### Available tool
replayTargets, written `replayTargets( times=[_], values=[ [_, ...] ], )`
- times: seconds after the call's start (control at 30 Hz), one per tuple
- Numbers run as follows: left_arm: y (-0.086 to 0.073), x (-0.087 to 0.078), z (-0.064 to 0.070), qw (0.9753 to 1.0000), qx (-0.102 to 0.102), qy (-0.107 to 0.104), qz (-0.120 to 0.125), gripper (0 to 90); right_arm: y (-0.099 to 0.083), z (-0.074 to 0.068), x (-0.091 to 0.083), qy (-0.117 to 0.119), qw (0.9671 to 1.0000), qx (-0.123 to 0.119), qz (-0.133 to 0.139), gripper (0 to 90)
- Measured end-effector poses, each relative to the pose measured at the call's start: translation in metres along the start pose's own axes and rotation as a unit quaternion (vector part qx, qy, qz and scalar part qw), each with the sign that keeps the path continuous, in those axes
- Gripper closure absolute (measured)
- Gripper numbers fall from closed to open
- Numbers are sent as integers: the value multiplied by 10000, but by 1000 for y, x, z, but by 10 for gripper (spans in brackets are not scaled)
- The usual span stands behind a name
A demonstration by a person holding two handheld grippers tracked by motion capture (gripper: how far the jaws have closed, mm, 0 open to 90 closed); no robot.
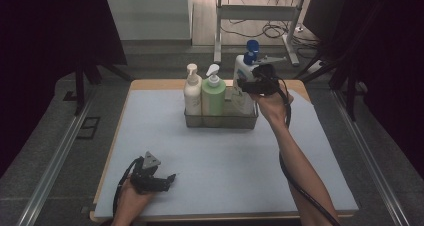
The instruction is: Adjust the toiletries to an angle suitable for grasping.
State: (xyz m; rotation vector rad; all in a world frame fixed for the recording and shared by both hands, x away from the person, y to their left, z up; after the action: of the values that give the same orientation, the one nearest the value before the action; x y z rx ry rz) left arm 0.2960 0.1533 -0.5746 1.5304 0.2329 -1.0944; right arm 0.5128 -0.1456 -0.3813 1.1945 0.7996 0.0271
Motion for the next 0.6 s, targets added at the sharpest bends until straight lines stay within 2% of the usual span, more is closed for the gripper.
replayTargets(
  times=[0.6],
  values=[
    [0,0,0,10000,5,-2,4,123,-24,-3,21,6,9999,52,-142,413]
  ],
)
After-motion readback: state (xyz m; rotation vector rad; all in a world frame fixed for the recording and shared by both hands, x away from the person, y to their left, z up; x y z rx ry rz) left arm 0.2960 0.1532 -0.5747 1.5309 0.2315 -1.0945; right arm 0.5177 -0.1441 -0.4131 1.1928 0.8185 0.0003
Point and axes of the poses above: each handheld gripper's, and its own axes: x roughly forward along the jaws, y roughly out of its top, z roughly to its right, the point moved 7 cm from there along x, roughly forward along the jaws, and after that the axes turned 7 degrees about -x, right-handed, at the moved point
